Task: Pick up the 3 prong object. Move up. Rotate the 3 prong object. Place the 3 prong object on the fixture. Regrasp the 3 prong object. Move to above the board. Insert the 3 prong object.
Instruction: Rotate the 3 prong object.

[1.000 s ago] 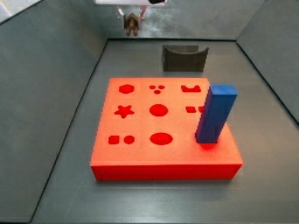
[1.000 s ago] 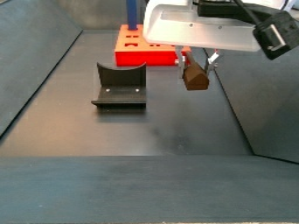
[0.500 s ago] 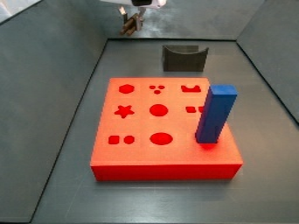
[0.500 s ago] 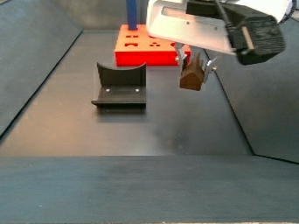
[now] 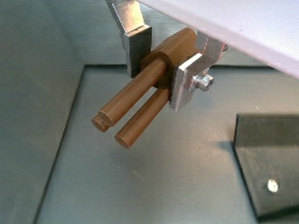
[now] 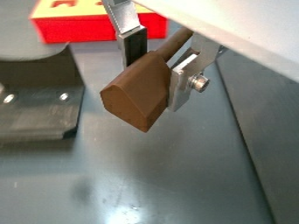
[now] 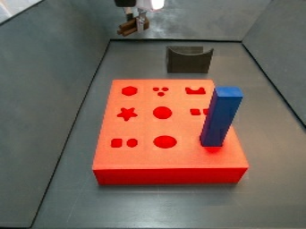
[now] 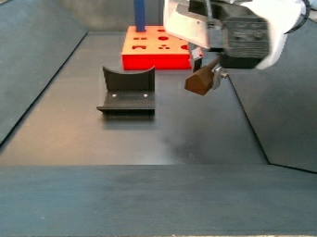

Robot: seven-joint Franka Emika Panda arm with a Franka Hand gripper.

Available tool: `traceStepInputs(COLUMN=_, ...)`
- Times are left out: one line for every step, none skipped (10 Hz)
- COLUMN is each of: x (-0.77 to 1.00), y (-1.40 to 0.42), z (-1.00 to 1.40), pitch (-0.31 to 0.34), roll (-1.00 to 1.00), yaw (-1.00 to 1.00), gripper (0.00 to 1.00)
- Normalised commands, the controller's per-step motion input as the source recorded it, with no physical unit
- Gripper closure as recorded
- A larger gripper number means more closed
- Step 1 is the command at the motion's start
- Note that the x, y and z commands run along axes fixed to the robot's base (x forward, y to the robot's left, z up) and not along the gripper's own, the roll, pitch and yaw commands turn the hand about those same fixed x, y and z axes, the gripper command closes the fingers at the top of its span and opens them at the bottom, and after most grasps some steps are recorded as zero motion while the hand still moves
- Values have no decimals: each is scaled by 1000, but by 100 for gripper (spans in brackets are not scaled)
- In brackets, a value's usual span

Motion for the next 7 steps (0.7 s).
traceStepInputs(x=28, y=23, z=-34, pitch=-5, roll=-3, yaw=-1000, gripper=100)
traceStepInputs(x=28, y=23, z=-34, pitch=-5, roll=-3, yaw=-1000, gripper=100)
traceStepInputs(x=28, y=23, z=-34, pitch=-5, roll=-3, yaw=-1000, gripper=100)
traceStepInputs(x=28, y=23, z=-34, pitch=-6, roll=-3, yaw=-1000, gripper=100)
traceStepInputs(x=28, y=23, z=-34, pitch=-6, roll=-3, yaw=-1000, gripper=100)
traceStepInputs(x=28, y=23, z=-34, pitch=-6, roll=-3, yaw=-1000, gripper=100)
traceStepInputs(x=28, y=23, z=-34, pitch=-6, roll=-3, yaw=-1000, gripper=100)
